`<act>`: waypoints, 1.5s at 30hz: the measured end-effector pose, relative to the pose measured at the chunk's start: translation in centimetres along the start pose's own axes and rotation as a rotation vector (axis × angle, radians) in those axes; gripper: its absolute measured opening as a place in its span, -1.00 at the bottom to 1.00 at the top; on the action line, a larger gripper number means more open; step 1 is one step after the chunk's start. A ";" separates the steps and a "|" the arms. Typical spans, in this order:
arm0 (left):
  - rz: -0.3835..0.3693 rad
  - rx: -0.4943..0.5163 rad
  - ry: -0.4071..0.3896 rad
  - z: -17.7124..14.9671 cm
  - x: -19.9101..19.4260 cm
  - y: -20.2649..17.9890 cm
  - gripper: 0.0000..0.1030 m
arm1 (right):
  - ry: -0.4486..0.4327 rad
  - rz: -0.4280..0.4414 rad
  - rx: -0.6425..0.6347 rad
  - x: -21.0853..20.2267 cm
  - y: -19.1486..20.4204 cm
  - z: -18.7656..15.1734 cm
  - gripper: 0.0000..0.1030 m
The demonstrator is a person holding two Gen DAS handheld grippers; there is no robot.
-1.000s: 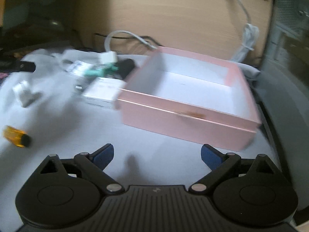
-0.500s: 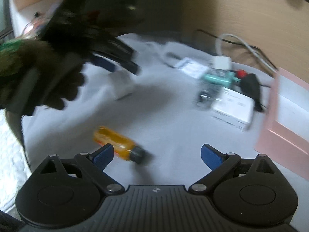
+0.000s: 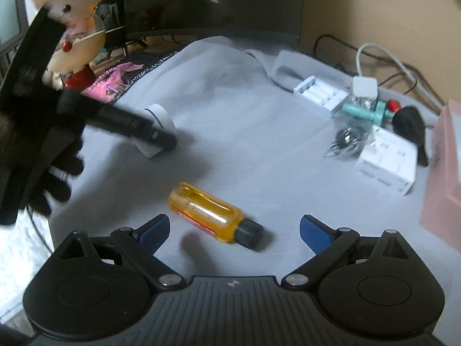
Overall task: Organize rigid objects
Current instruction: 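Grasp the white round jar with the left gripper while the right tool approaches the yellow bottle, then grasp the yellow bottle with the right gripper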
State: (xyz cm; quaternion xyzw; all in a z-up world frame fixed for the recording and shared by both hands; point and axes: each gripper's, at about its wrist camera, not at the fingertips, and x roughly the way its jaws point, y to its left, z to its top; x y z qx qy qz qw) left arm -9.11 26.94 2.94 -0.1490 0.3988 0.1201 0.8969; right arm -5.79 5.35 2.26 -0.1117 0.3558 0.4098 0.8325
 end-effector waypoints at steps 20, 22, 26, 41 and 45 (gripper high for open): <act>-0.040 0.028 0.105 4.7 1.2 0.0 0.18 | 0.042 -0.061 -0.076 -1.2 -2.5 -1.5 0.08; -0.038 0.026 0.132 5.0 2.1 -0.1 0.14 | 0.045 -0.066 -0.049 -1.6 -3.0 -1.6 0.21; -0.021 0.054 0.113 4.7 2.5 -0.8 0.15 | 0.048 0.000 0.048 -2.1 -3.3 -1.7 0.36; 0.081 0.062 -0.147 -3.4 -3.3 -3.7 0.15 | -0.081 -0.047 0.035 -0.8 -3.2 0.2 0.69; 0.090 0.052 -0.163 -4.4 -4.0 -3.6 0.15 | -0.042 -0.036 0.042 1.3 -0.9 0.7 0.69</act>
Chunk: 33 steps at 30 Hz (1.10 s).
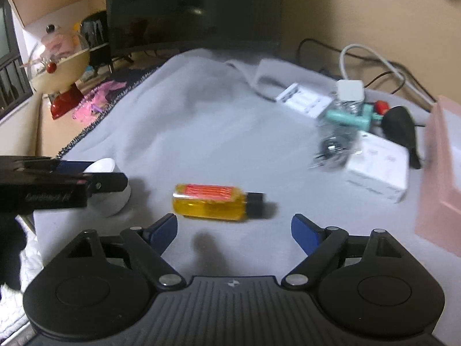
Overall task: Organize rigid objects
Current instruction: 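Grasp the yellow bottle with the right gripper, then place the white jar and yellow bottle into the pink box with both grippers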
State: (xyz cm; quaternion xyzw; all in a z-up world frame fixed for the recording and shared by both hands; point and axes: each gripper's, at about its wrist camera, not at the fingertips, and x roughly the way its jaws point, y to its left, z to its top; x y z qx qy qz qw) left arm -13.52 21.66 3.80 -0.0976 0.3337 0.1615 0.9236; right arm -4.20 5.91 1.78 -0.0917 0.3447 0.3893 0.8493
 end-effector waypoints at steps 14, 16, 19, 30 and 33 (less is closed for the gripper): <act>-0.062 0.069 0.008 -1.3 -0.9 -1.6 0.16 | 0.006 -0.030 -0.017 0.9 -0.3 1.3 0.56; -0.139 0.123 0.028 -1.2 -0.9 -3.1 0.16 | 0.010 -0.051 -0.030 -0.6 -1.2 0.7 0.56; -0.263 0.207 0.056 -0.5 -0.6 -5.8 0.16 | 0.018 -0.117 -0.027 -3.3 -3.2 -0.7 0.56; -0.675 0.401 -0.061 11.7 1.8 -21.2 0.16 | -0.020 -0.511 0.205 -14.3 -11.9 -6.9 0.56; -0.697 0.432 -0.095 14.8 3.9 -25.5 0.16 | -0.057 -0.567 0.265 -16.6 -12.8 -8.0 0.56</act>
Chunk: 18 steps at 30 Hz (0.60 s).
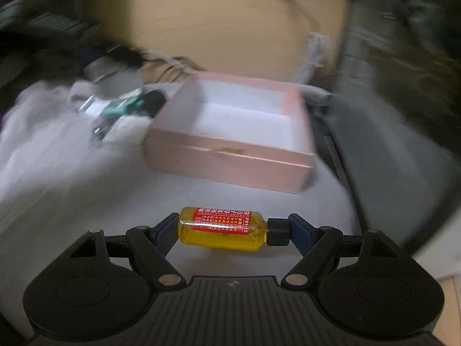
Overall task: Organize rigid objects
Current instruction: 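Place the white jar and yellow bottle into the pink box with both grippers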
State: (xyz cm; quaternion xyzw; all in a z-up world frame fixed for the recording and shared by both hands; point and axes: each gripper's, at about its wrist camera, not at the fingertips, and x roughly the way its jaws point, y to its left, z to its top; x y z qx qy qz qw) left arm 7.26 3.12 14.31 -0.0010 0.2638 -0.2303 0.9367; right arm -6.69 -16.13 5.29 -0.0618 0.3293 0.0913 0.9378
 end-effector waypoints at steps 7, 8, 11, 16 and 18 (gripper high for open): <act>0.013 -0.135 -0.043 3.0 9.3 0.2 0.16 | -0.007 -0.099 0.086 -2.1 -2.4 -1.4 0.56; 0.028 -0.143 0.000 2.9 10.7 0.0 0.15 | 0.001 -0.112 0.095 -2.2 -2.7 -1.7 0.56; 0.077 -0.182 0.113 1.3 14.3 0.6 0.12 | 0.026 -0.150 0.103 -2.7 -3.1 -2.4 0.56; 0.074 -0.195 0.070 1.1 13.0 1.8 0.12 | 0.050 -0.168 0.102 -3.4 -3.5 -3.3 0.56; 0.067 -0.226 0.014 1.1 10.5 2.7 0.12 | 0.068 -0.159 0.102 -3.0 -3.6 -3.3 0.56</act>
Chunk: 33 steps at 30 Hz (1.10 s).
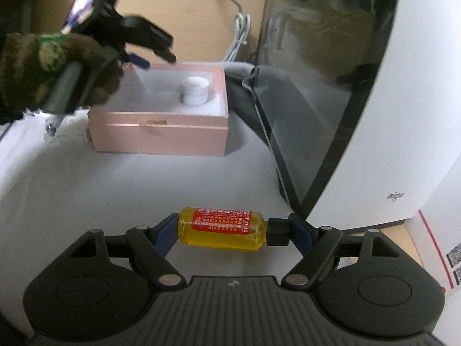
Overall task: Organize rigid objects
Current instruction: 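Place the white jar and yellow bottle into the pink box with both grippers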
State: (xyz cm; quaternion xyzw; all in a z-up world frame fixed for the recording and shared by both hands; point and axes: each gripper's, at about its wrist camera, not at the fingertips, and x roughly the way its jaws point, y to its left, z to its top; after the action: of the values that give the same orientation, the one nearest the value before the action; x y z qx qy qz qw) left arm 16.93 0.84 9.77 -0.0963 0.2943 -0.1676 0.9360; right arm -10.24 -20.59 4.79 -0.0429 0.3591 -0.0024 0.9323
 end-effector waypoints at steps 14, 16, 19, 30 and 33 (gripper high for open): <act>0.267 -0.155 -0.008 -9.5 -14.8 10.4 0.12 | -0.300 0.142 -0.067 2.9 3.1 14.9 0.67; 0.303 -0.149 0.027 -10.4 -15.6 11.3 0.12 | -0.301 0.116 -0.119 4.5 4.4 16.8 0.76; 0.296 -0.155 0.064 -10.9 -16.3 12.3 0.12 | -0.264 0.162 -0.161 6.0 6.4 17.3 0.76; 0.193 -0.127 0.065 -6.0 -11.7 10.1 0.12 | -0.167 0.336 -0.202 5.8 9.2 11.1 0.76; 0.161 -0.168 0.062 -4.3 -10.0 9.7 0.12 | -0.138 0.335 -0.196 5.6 8.9 9.8 0.76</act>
State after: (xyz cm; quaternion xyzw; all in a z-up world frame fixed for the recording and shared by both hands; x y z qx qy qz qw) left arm 9.15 13.15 8.79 -0.1452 0.3429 -0.0695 0.9255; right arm 0.28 -11.13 7.52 -0.0732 0.2951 0.1905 0.9334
